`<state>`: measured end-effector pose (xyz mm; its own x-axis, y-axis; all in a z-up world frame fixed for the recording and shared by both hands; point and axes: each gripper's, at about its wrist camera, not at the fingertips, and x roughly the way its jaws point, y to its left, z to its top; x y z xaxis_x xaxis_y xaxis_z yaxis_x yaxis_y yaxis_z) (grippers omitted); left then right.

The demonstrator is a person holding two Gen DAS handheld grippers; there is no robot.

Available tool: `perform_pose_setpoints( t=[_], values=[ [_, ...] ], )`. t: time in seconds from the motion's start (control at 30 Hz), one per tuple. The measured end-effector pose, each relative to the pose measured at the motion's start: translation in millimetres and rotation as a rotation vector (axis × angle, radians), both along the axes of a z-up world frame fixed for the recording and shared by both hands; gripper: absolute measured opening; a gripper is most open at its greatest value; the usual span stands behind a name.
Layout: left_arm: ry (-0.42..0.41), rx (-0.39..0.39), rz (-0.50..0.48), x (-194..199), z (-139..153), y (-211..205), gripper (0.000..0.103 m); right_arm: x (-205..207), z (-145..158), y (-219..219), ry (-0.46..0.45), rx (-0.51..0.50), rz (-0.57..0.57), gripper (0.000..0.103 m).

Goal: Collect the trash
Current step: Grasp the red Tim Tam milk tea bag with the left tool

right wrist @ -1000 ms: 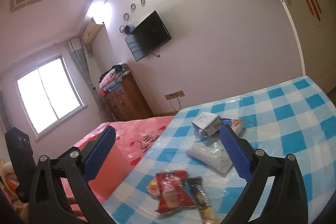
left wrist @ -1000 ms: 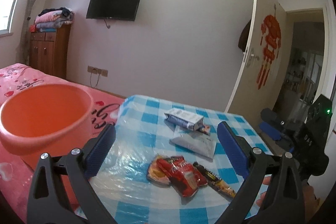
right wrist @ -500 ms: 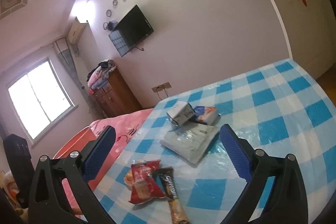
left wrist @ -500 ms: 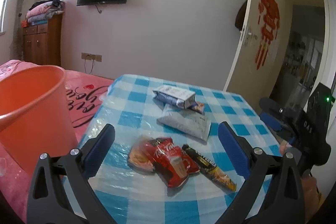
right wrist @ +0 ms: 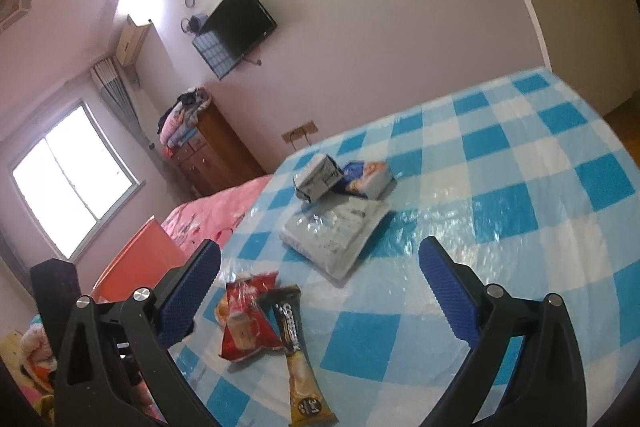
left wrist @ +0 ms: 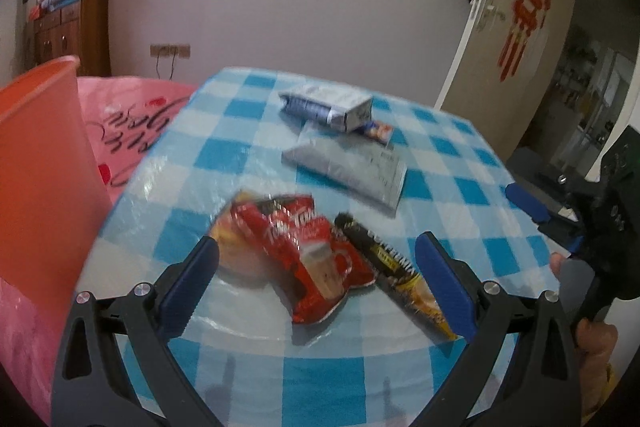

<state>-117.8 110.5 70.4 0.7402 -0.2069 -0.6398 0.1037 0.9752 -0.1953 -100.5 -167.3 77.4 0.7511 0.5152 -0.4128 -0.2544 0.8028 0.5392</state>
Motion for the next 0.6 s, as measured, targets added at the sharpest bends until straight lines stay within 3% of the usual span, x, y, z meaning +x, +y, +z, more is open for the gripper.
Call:
perform_pose_setpoints(
  t=[0.17,0.37,0.6],
  values=[
    [0.079,0.023,0.031,12.3,-15.3,-3.7,0.099,3.5,-8.2,-0.5,0.043,0.006,0.026,0.098],
    [0.116,0.042,0.058,23.7,-20.5,-8.6,0.099,9.9,-17.8,-4.7,0.107,0.038,0.052,0.098],
    [0.18,0.031,0.085,39.0,-27.6,-15.0,0.098,10.7,-19.8,-1.2,0.136,-0.003,0.072,0.098]
  ],
)
